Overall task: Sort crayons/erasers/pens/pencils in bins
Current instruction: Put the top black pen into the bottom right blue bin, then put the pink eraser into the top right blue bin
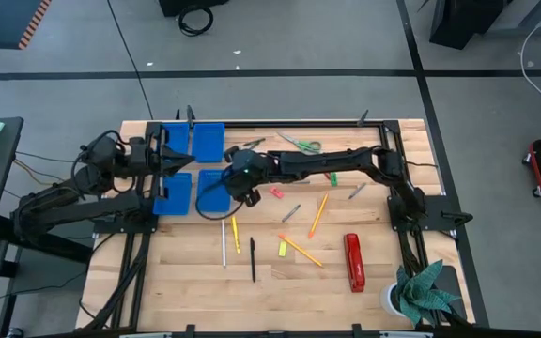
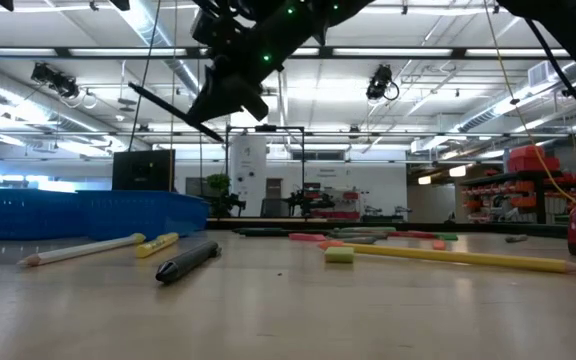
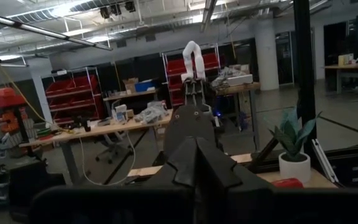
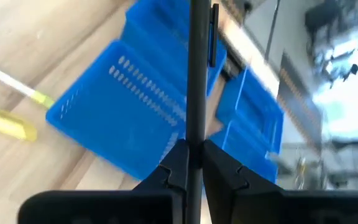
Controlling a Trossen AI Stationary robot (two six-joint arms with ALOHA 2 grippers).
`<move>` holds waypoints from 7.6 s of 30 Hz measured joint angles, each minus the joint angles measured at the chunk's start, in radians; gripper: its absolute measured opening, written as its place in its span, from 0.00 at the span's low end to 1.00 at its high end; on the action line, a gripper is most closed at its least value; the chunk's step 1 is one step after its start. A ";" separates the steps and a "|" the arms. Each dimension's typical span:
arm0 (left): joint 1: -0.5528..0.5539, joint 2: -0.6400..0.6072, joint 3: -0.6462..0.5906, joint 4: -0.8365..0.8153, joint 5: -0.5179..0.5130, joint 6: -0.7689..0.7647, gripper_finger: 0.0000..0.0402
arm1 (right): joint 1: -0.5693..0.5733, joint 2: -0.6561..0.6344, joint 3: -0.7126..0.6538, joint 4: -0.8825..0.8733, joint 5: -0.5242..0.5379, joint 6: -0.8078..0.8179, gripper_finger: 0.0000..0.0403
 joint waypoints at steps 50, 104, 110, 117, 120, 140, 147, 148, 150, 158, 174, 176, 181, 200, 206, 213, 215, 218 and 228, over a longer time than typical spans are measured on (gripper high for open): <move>0.001 0.002 0.000 -0.042 -0.001 0.073 0.03 | -0.015 0.131 -0.001 0.203 -0.056 -0.127 0.26; 0.001 0.002 0.000 -0.047 -0.004 0.080 0.04 | -0.259 0.080 -0.170 -0.384 -0.127 0.531 0.20; 0.001 0.002 0.000 -0.047 -0.004 0.080 0.06 | -0.255 0.081 -0.170 -0.385 -0.105 0.529 0.13; 0.000 0.002 0.000 -0.047 -0.004 0.082 0.03 | -0.226 0.085 -0.154 -0.391 -0.076 0.500 0.07; 0.001 0.002 0.000 -0.047 -0.004 0.090 0.04 | -0.201 0.091 -0.123 -0.381 -0.055 0.485 0.07; 0.001 0.002 0.000 -0.041 -0.004 0.131 0.05 | 0.026 0.086 0.095 -0.167 0.087 0.056 0.09; 0.000 0.001 0.000 -0.039 -0.004 0.131 0.04 | 0.006 0.085 -0.019 0.086 -0.005 -0.149 0.09; 0.001 0.001 0.000 -0.039 -0.004 0.131 0.03 | 0.003 0.085 -0.038 0.124 -0.014 -0.166 0.10; 0.001 0.001 0.000 -0.039 -0.004 0.131 0.03 | -0.004 0.086 -0.076 0.197 -0.020 -0.198 0.10; 0.001 0.002 0.000 -0.039 -0.004 0.132 0.06 | -0.018 0.086 -0.157 0.282 -0.051 -0.254 0.10; 0.001 0.002 0.000 -0.039 -0.004 0.132 0.05 | -0.008 0.086 -0.166 0.338 -0.069 -0.252 0.28; 0.001 0.002 0.000 -0.039 -0.004 0.132 0.06 | -0.008 0.086 -0.166 0.348 -0.069 -0.245 0.33; 0.001 0.002 0.000 -0.039 -0.004 0.132 0.05 | -0.008 0.086 -0.166 0.360 -0.068 -0.242 0.39; 0.000 0.001 0.000 -0.040 -0.004 0.132 0.04 | 0.096 0.086 -0.135 0.200 -0.067 0.702 0.40; 0.001 0.002 0.000 -0.041 -0.004 0.132 0.04 | 0.152 0.085 -0.085 0.076 -0.077 1.136 0.40; 0.001 0.002 0.000 -0.041 -0.004 0.107 0.05 | 0.216 0.085 -0.084 -0.119 0.042 1.406 0.40; 0.000 0.002 0.000 -0.041 -0.004 0.105 0.04 | 0.235 0.085 -0.084 -0.191 0.094 1.455 0.40; 0.000 0.002 0.000 -0.045 -0.004 0.105 0.03 | 0.257 0.085 -0.084 -0.262 0.111 1.569 0.40; 0.000 0.002 0.000 -0.054 -0.004 0.104 0.06 | 0.286 0.085 -0.084 -0.499 0.088 1.689 0.40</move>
